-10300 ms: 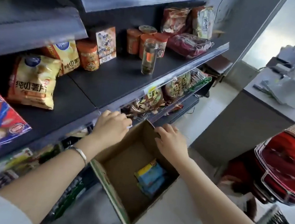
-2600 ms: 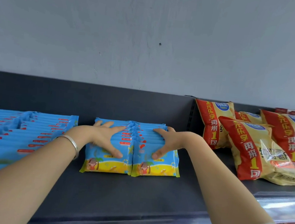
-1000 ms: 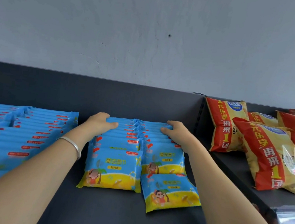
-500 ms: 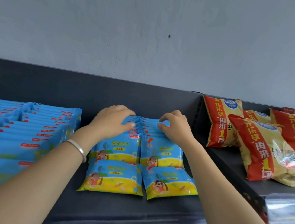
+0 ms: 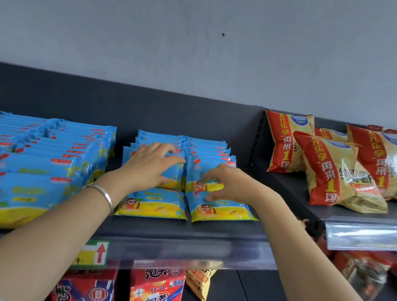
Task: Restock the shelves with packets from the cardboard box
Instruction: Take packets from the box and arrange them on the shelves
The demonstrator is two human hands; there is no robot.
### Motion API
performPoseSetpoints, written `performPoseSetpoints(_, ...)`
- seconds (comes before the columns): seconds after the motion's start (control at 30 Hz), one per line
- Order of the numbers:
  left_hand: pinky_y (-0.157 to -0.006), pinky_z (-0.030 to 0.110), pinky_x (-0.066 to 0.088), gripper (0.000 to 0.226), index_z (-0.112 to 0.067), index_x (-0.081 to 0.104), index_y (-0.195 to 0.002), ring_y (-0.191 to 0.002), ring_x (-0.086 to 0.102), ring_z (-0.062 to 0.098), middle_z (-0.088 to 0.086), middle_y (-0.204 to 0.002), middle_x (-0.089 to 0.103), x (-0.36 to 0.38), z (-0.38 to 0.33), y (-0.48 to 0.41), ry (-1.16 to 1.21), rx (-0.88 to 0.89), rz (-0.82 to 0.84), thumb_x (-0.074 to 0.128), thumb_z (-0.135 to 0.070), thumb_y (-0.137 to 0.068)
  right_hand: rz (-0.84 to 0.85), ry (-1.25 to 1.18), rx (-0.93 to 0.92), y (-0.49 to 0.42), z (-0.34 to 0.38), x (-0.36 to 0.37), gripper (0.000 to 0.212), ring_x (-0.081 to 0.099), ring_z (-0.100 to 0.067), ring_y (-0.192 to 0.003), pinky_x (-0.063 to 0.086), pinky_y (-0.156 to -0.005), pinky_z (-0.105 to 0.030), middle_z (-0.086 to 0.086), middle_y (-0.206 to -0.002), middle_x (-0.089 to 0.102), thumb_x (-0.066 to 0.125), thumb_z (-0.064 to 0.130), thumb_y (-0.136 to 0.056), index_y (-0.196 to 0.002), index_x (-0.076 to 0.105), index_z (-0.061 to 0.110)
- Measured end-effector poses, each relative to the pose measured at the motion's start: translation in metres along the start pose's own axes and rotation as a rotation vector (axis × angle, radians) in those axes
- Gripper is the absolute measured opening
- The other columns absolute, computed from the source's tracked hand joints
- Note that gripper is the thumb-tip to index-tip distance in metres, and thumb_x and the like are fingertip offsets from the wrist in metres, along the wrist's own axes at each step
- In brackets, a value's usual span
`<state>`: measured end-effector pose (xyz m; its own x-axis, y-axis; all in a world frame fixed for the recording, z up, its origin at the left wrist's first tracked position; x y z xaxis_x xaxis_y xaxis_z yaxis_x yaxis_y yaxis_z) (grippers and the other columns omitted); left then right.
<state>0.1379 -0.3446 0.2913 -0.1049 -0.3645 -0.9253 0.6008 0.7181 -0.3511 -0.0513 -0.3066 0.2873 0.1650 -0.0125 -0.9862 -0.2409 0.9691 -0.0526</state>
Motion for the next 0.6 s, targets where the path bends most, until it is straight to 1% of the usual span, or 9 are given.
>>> performPoseSetpoints(0.03, -0.11, 0.037, 0.021, 0.067, -0.037, 0.021, -0.146, -0.133, 0.023, 0.022, -0.002, -0.147, 0.023, 0.005, 0.004, 0.001, -0.022, -0.019, 0.027, 0.058, -0.029, -0.09, -0.006, 0.003, 0.005, 0.0, 0.0, 0.002, 0.06, 0.049, -0.019, -0.114, 0.041, -0.097, -0.034, -0.001, -0.124, 0.048, 0.072, 0.037, -0.079, -0.134, 0.05, 0.025)
performPoseSetpoints(0.1, -0.114, 0.039, 0.014, 0.077, -0.037, 0.007, -0.149, -0.138, 0.017, 0.022, -0.003, -0.151, 0.017, 0.013, 0.009, 0.003, -0.068, -0.041, 0.03, 0.057, -0.023, -0.091, -0.034, -0.005, 0.019, -0.001, 0.0, 0.005, 0.06, 0.051, -0.021, -0.112, 0.042, -0.096, -0.036, -0.001, -0.123, 0.047, 0.073, 0.036, -0.078, -0.133, 0.051, 0.026)
performPoseSetpoints(0.17, -0.117, 0.041, 0.008, 0.082, -0.034, 0.002, -0.149, -0.141, 0.014, 0.02, -0.004, -0.154, 0.015, 0.016, 0.008, 0.005, -0.082, -0.03, 0.015, 0.058, -0.018, -0.091, -0.058, -0.001, 0.023, -0.001, 0.001, 0.005, 0.056, 0.051, -0.022, -0.108, 0.044, -0.093, -0.036, -0.001, -0.121, 0.046, 0.072, 0.035, -0.079, -0.131, 0.053, 0.026)
performPoseSetpoints(0.23, -0.118, 0.039, 0.007, 0.082, -0.032, 0.006, -0.15, -0.142, 0.014, 0.017, -0.004, -0.155, 0.015, 0.018, 0.007, 0.004, -0.008, -0.027, 0.033, 0.058, -0.012, -0.091, -0.071, -0.013, 0.03, 0.0, 0.004, 0.006, 0.05, 0.052, -0.022, -0.103, 0.045, -0.089, -0.037, -0.001, -0.117, 0.046, 0.071, 0.033, -0.08, -0.127, 0.056, 0.026)
performPoseSetpoints(0.3, -0.118, 0.036, 0.009, 0.079, -0.031, 0.01, -0.15, -0.143, 0.015, 0.017, -0.003, -0.156, 0.015, 0.018, 0.006, 0.0, 0.04, -0.009, 0.043, 0.058, -0.01, -0.09, -0.076, -0.025, 0.028, 0.002, 0.007, 0.006, 0.044, 0.052, -0.021, -0.098, 0.046, -0.088, -0.037, -0.001, -0.115, 0.045, 0.07, 0.032, -0.081, -0.124, 0.058, 0.027)
performPoseSetpoints(0.4, -0.118, 0.035, 0.008, 0.076, -0.03, 0.011, -0.15, -0.145, 0.01, 0.018, -0.003, -0.157, 0.011, 0.016, 0.002, -0.004, 0.02, 0.015, 0.065, 0.057, -0.012, -0.092, -0.07, -0.033, 0.032, 0.005, 0.01, 0.006, 0.042, 0.05, -0.02, -0.094, 0.046, -0.089, -0.038, -0.001, -0.114, 0.044, 0.069, 0.032, -0.082, -0.123, 0.059, 0.028)
performPoseSetpoints(0.5, -0.119, 0.037, 0.004, 0.075, -0.032, 0.01, -0.15, -0.146, 0.003, 0.02, -0.004, -0.158, 0.005, 0.011, -0.001, -0.001, 0.014, -0.001, 0.03, 0.056, -0.015, -0.093, -0.048, -0.067, 0.044, 0.011, 0.009, 0.004, 0.045, 0.051, -0.02, -0.102, 0.045, -0.093, -0.039, 0.001, -0.115, 0.045, 0.069, 0.034, -0.083, -0.125, 0.057, 0.029)
performPoseSetpoints(0.53, -0.118, 0.038, 0.007, 0.072, -0.032, 0.013, -0.149, -0.145, 0.005, 0.021, -0.003, -0.158, 0.007, 0.008, -0.002, 0.002, 0.026, -0.008, -0.006, 0.056, -0.017, -0.093, -0.035, -0.078, 0.051, 0.014, 0.008, 0.002, 0.048, 0.051, -0.021, -0.108, 0.044, -0.096, -0.038, 0.0, -0.119, 0.047, 0.07, 0.035, -0.083, -0.128, 0.056, 0.028)
performPoseSetpoints(0.6, -0.115, 0.037, 0.019, 0.059, -0.032, 0.027, -0.145, -0.14, 0.018, 0.02, -0.003, -0.151, 0.023, -0.002, -0.007, 0.01, 0.076, -0.036, -0.057, 0.055, -0.026, -0.093, 0.012, -0.093, 0.063, 0.02, 0.005, -0.001, 0.055, 0.049, -0.02, -0.119, 0.04, -0.101, -0.035, -0.001, -0.129, 0.05, 0.071, 0.036, -0.082, -0.132, 0.053, 0.023)
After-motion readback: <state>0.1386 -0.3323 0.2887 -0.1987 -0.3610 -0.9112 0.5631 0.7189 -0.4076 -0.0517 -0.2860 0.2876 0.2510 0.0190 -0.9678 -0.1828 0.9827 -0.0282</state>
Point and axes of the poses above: each hand's wrist, its own y-axis away from the middle knuckle, its own x-axis out of the palm, z = x × y, the point moved 4 cm from there along -y, towards the middle knuckle
